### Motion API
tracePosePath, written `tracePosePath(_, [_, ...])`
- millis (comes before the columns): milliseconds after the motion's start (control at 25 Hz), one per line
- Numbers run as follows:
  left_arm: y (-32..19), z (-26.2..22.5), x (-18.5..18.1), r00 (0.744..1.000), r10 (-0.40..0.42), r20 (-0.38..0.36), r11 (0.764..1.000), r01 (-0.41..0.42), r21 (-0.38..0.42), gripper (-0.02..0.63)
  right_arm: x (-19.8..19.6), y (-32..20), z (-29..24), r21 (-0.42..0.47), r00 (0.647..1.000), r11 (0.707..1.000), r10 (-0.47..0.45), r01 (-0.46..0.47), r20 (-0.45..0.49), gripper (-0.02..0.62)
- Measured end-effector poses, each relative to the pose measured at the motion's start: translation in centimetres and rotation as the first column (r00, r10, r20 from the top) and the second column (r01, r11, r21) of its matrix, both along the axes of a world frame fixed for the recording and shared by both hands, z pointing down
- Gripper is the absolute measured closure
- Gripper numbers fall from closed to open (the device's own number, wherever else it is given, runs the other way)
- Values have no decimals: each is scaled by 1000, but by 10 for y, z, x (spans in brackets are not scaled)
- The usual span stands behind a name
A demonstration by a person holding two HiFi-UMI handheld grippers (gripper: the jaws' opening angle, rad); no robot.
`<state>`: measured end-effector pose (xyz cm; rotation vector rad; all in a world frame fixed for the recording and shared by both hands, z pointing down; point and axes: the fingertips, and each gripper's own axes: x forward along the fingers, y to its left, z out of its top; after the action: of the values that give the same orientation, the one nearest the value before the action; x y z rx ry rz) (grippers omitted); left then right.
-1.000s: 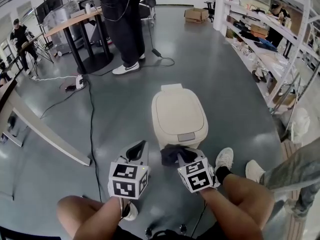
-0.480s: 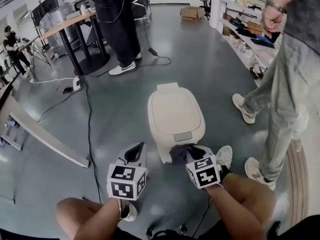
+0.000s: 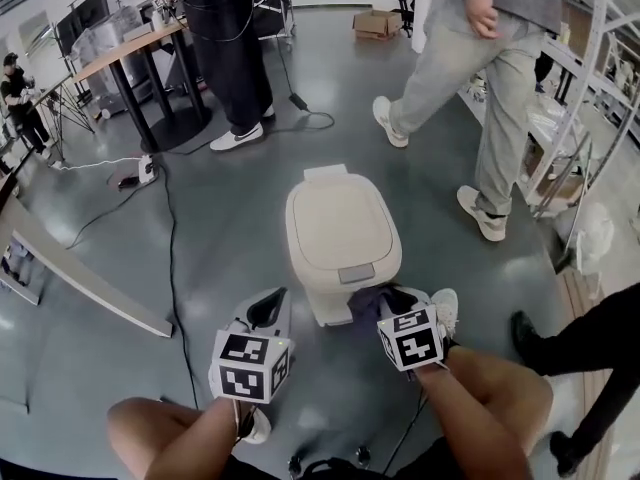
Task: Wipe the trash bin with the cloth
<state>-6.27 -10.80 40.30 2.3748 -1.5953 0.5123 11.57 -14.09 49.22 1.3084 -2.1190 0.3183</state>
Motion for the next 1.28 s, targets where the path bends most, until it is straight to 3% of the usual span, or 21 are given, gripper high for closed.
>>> tracePosePath(240, [-3, -1, -2, 1000, -1, 7, 1000, 1, -7, 606, 16, -5, 2, -14, 999, 1000, 16, -17, -34, 543])
tracePosePath(800, [-21, -6, -27, 997, -73, 7, 997, 73, -4, 606, 31, -18, 9, -38, 993, 998, -52, 49, -103, 543])
tracePosePath(1120, [-19, -4, -17, 998, -60, -4, 998, 60, -6, 606, -20, 26, 5, -58, 979, 979, -197, 194, -59, 543])
tracePosePath(1280, [-12, -1, -14, 999, -43, 12, 999, 43, -5, 606, -54, 40, 14, -56, 955, 960, -280, 276, -93, 543])
